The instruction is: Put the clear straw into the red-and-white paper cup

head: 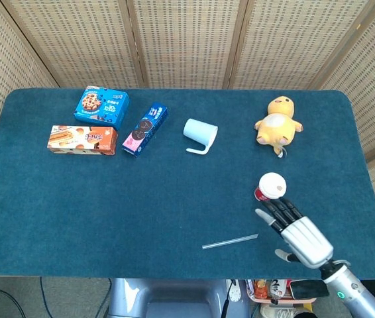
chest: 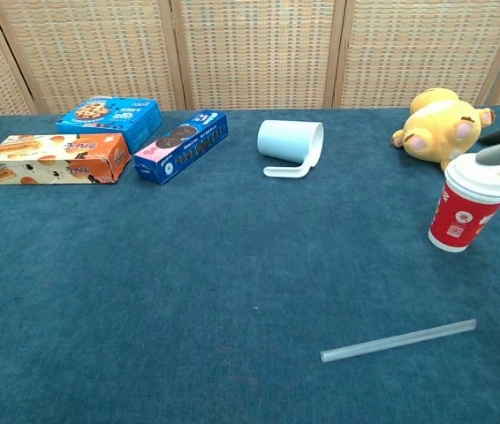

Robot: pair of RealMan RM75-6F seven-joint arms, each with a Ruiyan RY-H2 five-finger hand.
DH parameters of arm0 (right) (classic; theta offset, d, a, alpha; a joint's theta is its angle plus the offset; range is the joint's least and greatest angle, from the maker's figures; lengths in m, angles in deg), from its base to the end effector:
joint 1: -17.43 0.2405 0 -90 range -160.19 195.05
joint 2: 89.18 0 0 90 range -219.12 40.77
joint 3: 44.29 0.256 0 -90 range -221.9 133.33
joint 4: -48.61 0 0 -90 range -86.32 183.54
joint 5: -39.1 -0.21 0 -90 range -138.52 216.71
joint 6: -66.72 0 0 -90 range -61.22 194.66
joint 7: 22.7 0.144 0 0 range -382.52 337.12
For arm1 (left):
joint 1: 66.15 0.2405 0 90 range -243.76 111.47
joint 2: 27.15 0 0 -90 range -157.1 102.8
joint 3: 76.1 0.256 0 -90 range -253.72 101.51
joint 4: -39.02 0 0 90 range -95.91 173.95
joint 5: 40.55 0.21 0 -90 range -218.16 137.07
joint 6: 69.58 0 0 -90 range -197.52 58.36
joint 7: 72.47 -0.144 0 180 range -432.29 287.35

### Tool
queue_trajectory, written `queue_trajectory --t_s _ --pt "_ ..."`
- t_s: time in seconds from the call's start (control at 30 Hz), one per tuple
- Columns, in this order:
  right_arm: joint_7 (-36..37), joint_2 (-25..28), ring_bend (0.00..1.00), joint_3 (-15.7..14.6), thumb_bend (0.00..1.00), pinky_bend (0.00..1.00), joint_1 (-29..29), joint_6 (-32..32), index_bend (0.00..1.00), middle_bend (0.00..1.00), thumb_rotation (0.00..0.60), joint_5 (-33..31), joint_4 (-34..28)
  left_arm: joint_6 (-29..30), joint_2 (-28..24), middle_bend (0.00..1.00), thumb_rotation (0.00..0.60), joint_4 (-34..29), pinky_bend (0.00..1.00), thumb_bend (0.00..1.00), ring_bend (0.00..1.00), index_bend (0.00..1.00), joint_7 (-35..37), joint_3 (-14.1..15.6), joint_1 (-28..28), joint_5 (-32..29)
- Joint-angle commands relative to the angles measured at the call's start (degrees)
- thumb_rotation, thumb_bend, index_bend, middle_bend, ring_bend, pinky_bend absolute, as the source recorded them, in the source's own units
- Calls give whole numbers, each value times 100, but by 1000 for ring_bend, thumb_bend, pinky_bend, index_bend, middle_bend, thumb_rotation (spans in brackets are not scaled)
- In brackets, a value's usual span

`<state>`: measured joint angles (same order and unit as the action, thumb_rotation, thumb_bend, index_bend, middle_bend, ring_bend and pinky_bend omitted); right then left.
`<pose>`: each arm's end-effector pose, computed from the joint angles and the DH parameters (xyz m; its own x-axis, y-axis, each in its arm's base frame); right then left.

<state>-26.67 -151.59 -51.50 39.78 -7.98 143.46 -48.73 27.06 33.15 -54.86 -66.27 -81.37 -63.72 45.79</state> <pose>-0.2265 -0.2047 0.1012 0.5429 -0.1637 0.8237 -0.7300 -0.5768 0.3665 -0.3144 0.1467 0.2094 0.3407 -0.1967 0.9194 0.9402 0.0747 -0.3325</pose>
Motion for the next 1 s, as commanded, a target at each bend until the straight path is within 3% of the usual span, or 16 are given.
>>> queue_trajectory --t_s 0.03,0.27,0.7,1.0 --pt "-385 -373 0 174 7 0 498 892 170 0 600 -140 -208 -52 5 0 600 16 0 55 0 0 -3 -9 -19 -41" --pt "-361 -1186 0 441 177 0 819 1669 384 8 600 -710 -52 -129 -1 0 600 28 0 54 0 0 34 -30 -42 -118" --pt "-859 -2325 0 669 376 0 982 2060 428 14 600 -1305 915 -271 -10 0 600 44 0 55 0 0 72 -45 -98 -196" --pt "-949 -2495 0 612 388 0 1015 2130 461 17 600 -1445 1114 -296 -2 0 600 26 0 55 0 0 21 -34 -112 -191"
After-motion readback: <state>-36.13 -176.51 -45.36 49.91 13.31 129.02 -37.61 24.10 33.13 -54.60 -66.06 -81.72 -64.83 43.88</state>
